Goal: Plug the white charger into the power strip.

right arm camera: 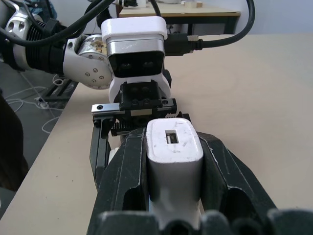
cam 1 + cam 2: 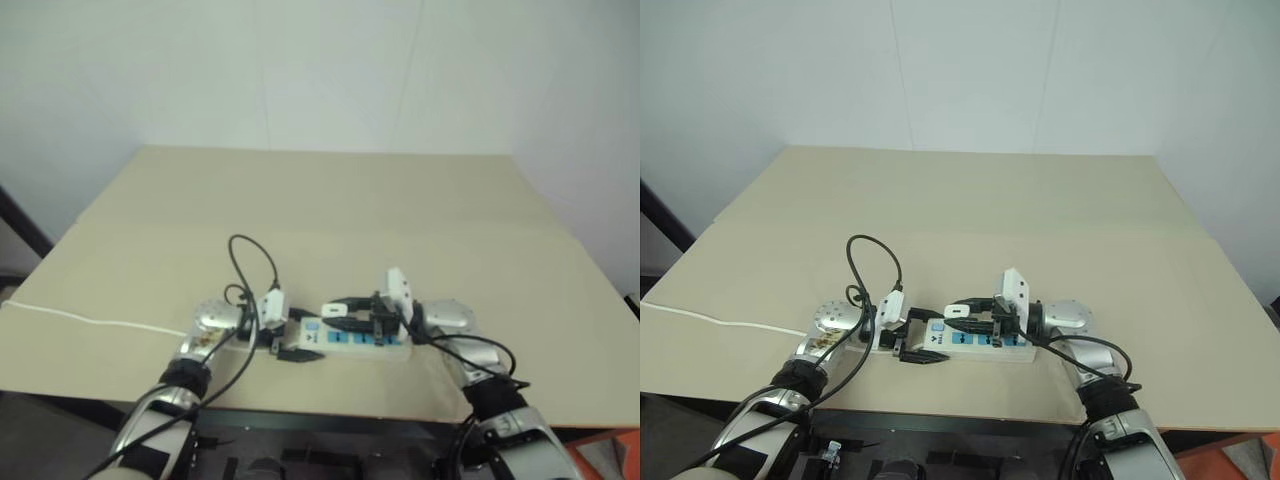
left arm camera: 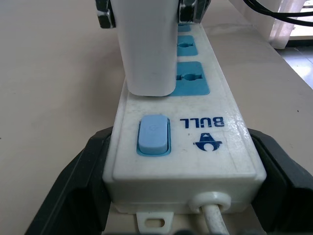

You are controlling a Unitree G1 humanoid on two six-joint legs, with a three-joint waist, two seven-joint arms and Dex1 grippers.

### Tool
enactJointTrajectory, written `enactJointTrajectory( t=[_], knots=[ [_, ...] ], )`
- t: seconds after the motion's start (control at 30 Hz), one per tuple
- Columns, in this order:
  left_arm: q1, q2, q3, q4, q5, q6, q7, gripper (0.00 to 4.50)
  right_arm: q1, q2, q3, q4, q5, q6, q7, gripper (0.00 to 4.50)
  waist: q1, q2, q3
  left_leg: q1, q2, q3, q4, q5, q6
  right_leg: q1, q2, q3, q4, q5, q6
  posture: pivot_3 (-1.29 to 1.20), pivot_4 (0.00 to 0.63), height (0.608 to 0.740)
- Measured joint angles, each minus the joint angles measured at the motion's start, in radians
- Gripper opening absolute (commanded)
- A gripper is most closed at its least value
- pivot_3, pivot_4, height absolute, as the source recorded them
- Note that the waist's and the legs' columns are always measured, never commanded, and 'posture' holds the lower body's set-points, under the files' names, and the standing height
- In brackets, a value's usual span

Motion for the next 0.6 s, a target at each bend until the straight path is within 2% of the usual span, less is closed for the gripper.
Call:
enactJointTrajectory(
  t=[0.13, 0.53, 0.6],
  knots=[
    [0.000, 0.000, -0.001, 0.000, 0.000, 0.001, 0.007, 3.32, -0.008, -0.036, 0.013, 0.041, 0.001, -0.004, 0.022, 1.13, 0.001, -0.001, -0.002, 0.000, 0.000, 0.000, 0.000, 0.000, 0.000, 0.001, 0.000, 0.000, 0.000, 0.000, 0.000, 0.00, 0.150, 0.740],
    [0.008, 0.005, -0.001, 0.000, 0.000, 0.004, 0.019, 3.32, -0.066, -0.052, 0.071, 0.096, -0.001, -0.026, 0.042, 1.13, -0.003, -0.002, -0.007, 0.004, 0.000, 0.000, -0.001, 0.000, 0.000, 0.003, 0.000, 0.000, 0.000, 0.000, 0.000, 0.00, 0.150, 0.740],
    [0.009, 0.006, -0.001, 0.000, -0.001, 0.004, 0.018, 3.32, -0.068, -0.053, 0.075, 0.095, -0.003, -0.020, 0.042, 1.85, -0.005, -0.002, -0.007, 0.004, 0.000, 0.000, -0.001, 0.000, 0.000, 0.003, 0.000, 0.000, 0.000, 0.000, 0.000, 0.00, 0.150, 0.740]
  ],
)
